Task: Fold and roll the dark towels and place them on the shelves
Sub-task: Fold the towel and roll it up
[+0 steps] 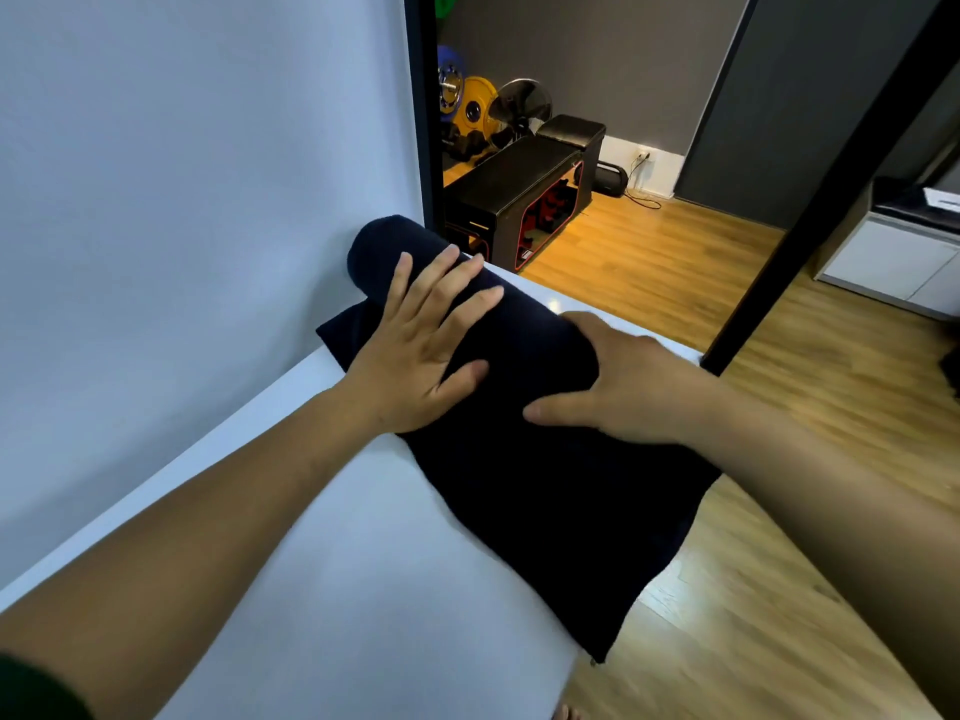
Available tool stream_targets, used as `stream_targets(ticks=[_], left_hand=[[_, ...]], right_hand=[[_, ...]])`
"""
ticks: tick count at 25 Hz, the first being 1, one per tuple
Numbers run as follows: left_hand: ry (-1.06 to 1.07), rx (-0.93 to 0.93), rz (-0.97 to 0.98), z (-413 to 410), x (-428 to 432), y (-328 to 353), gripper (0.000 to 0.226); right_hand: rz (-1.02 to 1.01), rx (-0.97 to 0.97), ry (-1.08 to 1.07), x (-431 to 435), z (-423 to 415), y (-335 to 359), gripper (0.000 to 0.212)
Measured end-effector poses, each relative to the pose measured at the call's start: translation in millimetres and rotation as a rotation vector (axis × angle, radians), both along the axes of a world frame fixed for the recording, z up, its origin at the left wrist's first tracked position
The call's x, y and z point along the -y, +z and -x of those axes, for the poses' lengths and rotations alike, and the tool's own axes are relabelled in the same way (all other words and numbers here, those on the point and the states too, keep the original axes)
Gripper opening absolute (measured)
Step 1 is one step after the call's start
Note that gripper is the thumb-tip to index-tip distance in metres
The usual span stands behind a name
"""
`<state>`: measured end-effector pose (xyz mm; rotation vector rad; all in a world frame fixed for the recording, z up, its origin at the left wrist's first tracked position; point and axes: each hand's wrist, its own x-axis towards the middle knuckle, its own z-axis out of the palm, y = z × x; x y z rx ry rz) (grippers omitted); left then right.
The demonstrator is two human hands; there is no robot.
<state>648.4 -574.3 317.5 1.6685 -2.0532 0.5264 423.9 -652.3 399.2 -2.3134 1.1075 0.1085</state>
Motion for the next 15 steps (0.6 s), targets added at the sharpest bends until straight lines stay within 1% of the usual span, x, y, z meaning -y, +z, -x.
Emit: stream_targets(ticks=[2, 4, 7, 9, 10, 12, 14, 15], left_hand=[[0.038, 0.002, -0.023, 4.3, 12.8, 0.8, 0.060], [0.040, -0.027, -0.049, 2.5, 18.6, 7.2, 0.058], [0.045, -0.146, -0.033, -2.8, 24.6, 27.6, 0.049], [0.056, -0.190, -0.028, -0.8, 29.0, 34.8, 0.049], [0.049, -0.204, -0.023, 0.6, 30.4, 35.0, 0.050], [0.014, -0.235, -0.031, -0.9, 31.0, 30.7, 0.051], [-0.028, -0.276, -0.056, -5.3, 28.1, 28.2, 0.052], [-0.041, -0.303, -0.071, -7.0, 26.8, 29.6, 0.052]], right_hand=[[-0.002, 0.012, -0.027, 16.3, -0.9, 7.0, 0.094], [0.111, -0.049, -0.046, 15.6, -5.1, 9.1, 0.093], [0.522, -0.190, -0.035, -15.2, -15.9, -9.5, 0.095], [0.690, -0.283, -0.033, -47.8, -28.2, -21.6, 0.095], [0.719, -0.318, -0.040, -63.7, -33.5, -25.8, 0.094], [0.677, -0.335, -0.010, -86.8, -36.4, -25.4, 0.088], [0.584, -0.262, 0.074, -85.9, -27.5, -8.2, 0.078], [0.517, -0.191, 0.101, -73.8, -22.0, 2.4, 0.075]])
